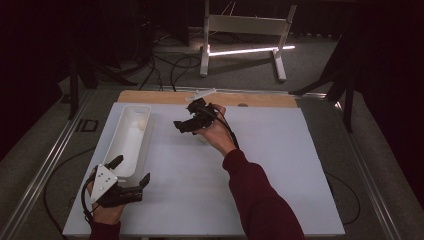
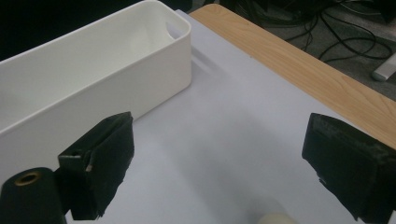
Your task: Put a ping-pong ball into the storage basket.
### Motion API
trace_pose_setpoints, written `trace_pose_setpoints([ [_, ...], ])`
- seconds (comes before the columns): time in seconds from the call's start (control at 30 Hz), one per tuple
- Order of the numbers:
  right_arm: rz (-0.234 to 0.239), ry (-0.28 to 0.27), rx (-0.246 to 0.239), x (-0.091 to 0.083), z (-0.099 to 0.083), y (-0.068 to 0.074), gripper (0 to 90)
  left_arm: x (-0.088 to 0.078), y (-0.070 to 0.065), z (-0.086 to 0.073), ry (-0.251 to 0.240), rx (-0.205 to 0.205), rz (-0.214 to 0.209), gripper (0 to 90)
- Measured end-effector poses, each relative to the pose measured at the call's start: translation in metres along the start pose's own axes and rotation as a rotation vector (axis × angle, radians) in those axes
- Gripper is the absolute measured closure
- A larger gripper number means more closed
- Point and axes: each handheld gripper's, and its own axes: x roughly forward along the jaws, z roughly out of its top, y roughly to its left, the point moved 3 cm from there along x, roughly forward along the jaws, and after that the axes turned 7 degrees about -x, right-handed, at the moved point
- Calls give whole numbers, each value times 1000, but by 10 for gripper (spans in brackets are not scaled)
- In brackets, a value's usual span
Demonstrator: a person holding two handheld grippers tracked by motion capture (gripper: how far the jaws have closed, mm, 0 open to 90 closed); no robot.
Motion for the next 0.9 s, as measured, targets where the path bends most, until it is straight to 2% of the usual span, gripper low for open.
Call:
trace_pose_setpoints([
  [0.9,-15,27,36,3,-21,-14,85,0,-1,0,-2,-1,0,2],
])
